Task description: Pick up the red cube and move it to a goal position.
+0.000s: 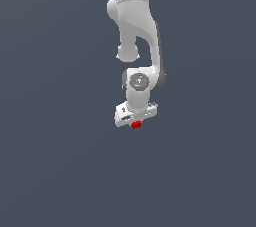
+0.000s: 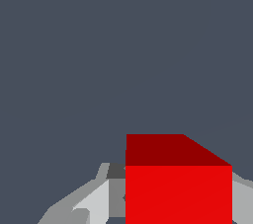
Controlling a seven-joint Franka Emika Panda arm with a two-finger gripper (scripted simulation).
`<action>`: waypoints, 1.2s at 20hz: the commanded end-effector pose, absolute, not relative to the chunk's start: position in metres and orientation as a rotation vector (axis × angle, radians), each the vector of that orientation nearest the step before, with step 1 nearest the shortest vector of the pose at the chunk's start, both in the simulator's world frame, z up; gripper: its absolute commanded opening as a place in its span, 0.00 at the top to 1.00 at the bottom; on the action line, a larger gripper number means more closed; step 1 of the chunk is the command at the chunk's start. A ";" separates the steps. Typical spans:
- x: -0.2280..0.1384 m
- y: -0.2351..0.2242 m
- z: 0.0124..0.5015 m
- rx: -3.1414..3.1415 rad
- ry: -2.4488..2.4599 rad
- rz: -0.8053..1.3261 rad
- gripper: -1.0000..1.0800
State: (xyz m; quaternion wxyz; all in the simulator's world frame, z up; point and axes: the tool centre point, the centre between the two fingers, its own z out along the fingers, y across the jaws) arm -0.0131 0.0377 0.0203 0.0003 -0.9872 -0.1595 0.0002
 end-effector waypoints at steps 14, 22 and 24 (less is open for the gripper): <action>0.010 0.015 0.086 -3.101 -0.502 0.000 1.00; 0.037 -0.010 0.163 -3.100 -0.502 0.000 1.00; 0.044 -0.017 0.183 -3.100 -0.502 0.000 1.00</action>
